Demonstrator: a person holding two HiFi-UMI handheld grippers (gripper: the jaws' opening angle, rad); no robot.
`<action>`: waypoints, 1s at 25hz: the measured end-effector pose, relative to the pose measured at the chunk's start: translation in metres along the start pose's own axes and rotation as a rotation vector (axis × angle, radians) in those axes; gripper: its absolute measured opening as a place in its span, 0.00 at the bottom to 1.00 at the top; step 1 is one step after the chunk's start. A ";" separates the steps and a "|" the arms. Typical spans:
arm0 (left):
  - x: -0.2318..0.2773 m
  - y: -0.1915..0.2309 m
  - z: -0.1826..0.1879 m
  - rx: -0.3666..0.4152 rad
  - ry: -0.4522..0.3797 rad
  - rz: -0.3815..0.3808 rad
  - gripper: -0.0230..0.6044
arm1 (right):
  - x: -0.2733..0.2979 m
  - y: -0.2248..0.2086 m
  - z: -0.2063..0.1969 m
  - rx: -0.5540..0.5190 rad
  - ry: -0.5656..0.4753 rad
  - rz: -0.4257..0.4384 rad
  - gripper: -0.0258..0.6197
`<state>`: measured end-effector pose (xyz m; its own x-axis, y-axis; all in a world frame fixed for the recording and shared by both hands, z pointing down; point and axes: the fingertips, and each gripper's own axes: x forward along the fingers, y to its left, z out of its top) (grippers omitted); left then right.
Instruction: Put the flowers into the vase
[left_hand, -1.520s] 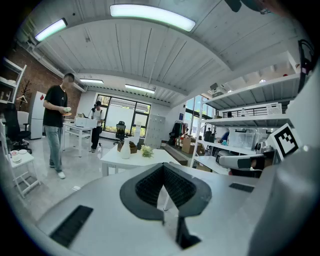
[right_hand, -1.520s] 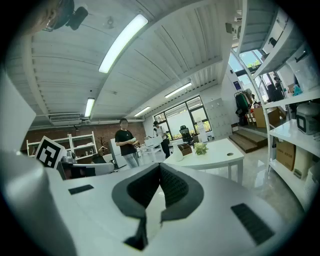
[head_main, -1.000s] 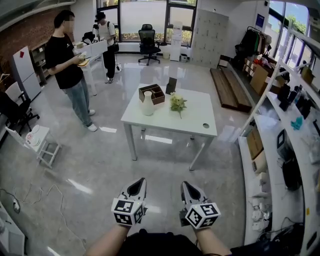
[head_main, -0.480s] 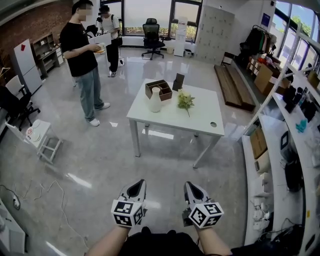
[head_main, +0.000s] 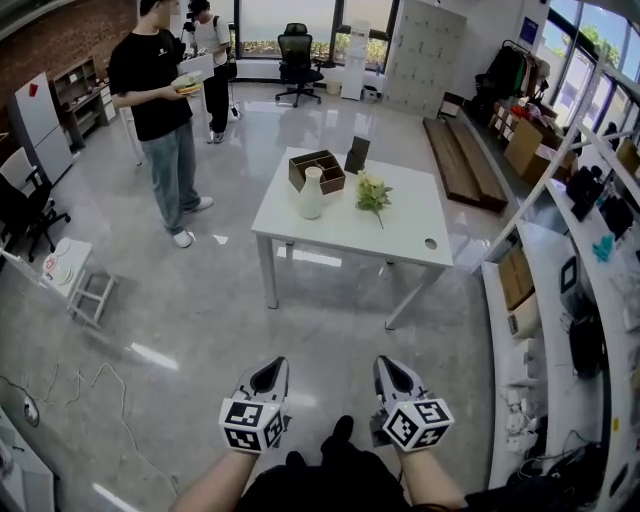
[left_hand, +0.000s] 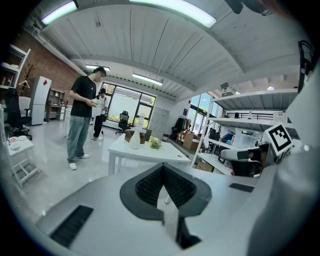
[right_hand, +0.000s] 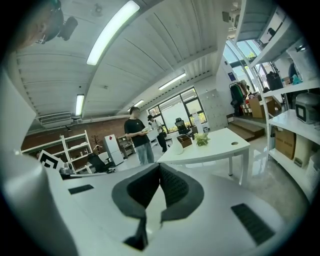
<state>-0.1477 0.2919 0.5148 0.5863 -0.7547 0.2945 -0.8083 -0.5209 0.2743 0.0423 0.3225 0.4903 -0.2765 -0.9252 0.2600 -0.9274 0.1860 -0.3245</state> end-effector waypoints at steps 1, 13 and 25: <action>0.007 0.001 0.002 0.001 0.001 -0.003 0.05 | 0.005 -0.003 0.002 -0.001 -0.001 -0.002 0.05; 0.150 -0.002 0.052 0.037 0.009 0.052 0.05 | 0.108 -0.112 0.064 0.015 0.013 0.057 0.05; 0.267 0.002 0.106 0.033 -0.039 0.098 0.05 | 0.208 -0.170 0.115 -0.017 0.034 0.144 0.05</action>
<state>0.0014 0.0476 0.4971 0.5021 -0.8173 0.2826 -0.8635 -0.4559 0.2157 0.1718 0.0601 0.4951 -0.4152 -0.8769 0.2421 -0.8814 0.3219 -0.3456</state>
